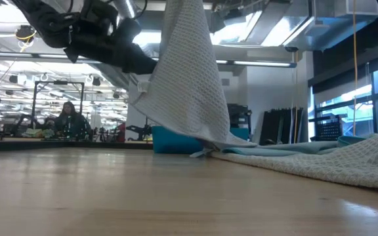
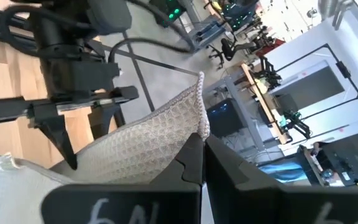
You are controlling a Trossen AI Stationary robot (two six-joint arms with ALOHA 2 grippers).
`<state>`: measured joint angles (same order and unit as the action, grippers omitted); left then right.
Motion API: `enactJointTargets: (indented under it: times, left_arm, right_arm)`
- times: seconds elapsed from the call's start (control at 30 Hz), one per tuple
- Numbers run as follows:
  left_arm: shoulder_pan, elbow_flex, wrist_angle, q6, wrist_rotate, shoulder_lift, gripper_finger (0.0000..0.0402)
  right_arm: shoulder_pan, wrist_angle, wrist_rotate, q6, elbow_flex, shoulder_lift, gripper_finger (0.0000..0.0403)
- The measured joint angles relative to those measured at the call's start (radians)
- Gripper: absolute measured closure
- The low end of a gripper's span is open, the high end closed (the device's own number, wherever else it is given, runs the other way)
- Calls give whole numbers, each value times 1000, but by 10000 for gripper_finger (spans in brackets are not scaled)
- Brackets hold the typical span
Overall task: Fold microfiber towels
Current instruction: Fold the left gray towel
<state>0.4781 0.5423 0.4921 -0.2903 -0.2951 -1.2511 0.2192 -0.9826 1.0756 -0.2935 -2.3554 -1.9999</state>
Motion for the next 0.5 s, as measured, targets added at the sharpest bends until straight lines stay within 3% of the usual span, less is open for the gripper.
enactJointTargets:
  times: [0.3,0.5]
  left_arm:
    - [2,0,3,-35,2,-72,225]
    - [2,-1,1,-61,134,-63,225]
  right_arm:
    - [2,76,7,-81,0,0,395]
    - [6,75,8,-81,0,0,395]
